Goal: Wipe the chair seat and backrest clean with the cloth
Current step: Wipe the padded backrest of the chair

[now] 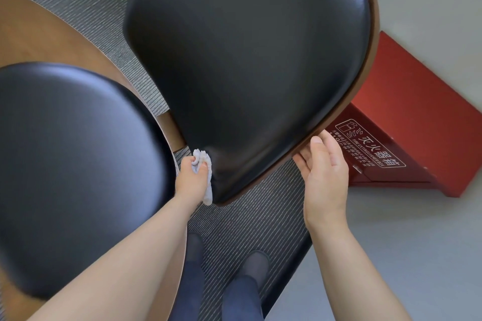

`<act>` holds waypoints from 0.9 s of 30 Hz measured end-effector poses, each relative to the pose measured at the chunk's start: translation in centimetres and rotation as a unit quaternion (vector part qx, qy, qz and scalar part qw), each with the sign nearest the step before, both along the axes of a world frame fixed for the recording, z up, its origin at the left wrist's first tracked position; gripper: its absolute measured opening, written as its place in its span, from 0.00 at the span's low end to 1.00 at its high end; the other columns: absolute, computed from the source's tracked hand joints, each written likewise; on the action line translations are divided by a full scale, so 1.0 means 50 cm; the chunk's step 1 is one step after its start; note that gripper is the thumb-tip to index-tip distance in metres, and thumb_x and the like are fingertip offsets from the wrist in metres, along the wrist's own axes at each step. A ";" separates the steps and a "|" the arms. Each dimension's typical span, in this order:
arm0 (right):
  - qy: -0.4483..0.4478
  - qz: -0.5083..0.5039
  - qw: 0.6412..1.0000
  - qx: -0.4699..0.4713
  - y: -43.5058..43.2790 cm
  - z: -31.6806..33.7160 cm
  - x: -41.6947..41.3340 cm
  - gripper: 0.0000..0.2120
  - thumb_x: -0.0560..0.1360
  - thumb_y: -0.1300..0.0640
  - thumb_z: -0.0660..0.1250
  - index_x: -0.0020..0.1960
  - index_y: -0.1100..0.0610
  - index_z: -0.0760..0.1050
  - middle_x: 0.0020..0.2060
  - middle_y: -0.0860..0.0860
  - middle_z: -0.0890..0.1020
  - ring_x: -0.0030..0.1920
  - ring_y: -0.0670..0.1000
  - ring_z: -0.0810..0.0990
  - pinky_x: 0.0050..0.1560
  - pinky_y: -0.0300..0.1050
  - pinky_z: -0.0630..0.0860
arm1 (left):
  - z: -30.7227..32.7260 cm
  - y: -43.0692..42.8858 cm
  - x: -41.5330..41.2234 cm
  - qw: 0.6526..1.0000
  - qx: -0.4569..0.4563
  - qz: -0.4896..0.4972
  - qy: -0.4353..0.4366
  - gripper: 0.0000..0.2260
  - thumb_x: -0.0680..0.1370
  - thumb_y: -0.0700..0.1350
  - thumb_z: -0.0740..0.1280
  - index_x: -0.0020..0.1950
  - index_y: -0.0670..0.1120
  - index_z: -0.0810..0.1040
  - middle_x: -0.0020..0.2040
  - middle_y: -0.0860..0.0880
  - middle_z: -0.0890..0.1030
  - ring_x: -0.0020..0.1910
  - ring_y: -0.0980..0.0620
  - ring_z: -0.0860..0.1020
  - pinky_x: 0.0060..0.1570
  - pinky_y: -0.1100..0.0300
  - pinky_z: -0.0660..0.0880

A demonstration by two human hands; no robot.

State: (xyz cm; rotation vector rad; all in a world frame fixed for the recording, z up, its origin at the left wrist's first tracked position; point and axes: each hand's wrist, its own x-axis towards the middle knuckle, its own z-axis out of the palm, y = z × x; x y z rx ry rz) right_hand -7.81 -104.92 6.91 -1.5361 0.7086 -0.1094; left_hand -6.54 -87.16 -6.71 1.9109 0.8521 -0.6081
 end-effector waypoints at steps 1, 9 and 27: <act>0.004 0.001 1.000 0.002 0.000 0.000 -0.001 0.13 0.82 0.56 0.55 0.56 0.42 0.75 0.58 0.44 0.80 0.60 0.45 0.78 0.62 0.47 0.75 | 0.002 0.004 -0.002 1.000 0.016 0.001 0.002 0.12 0.80 0.46 0.60 0.63 0.46 0.70 0.57 0.46 0.76 0.58 0.45 0.74 0.51 0.60 0.66; 0.035 0.000 0.999 0.003 -0.016 0.035 0.000 0.14 0.82 0.56 0.54 0.62 0.47 0.74 0.58 0.47 0.81 0.58 0.46 0.79 0.63 0.50 0.75 | 0.188 -0.037 0.073 0.968 0.028 -0.002 -0.251 0.02 0.77 0.42 0.64 0.48 0.48 0.73 0.48 0.53 0.77 0.49 0.54 0.75 0.39 0.78 0.66; 0.005 -0.012 0.999 -0.034 -0.051 0.141 0.068 0.15 0.80 0.60 0.57 0.64 0.50 0.74 0.53 0.36 0.79 0.56 0.37 0.77 0.62 0.45 0.75 | 0.412 -0.263 0.228 0.892 -0.042 -0.037 -0.449 0.07 0.75 0.48 0.70 0.52 0.50 0.82 0.51 0.55 0.72 0.53 0.57 0.74 0.52 0.68 0.73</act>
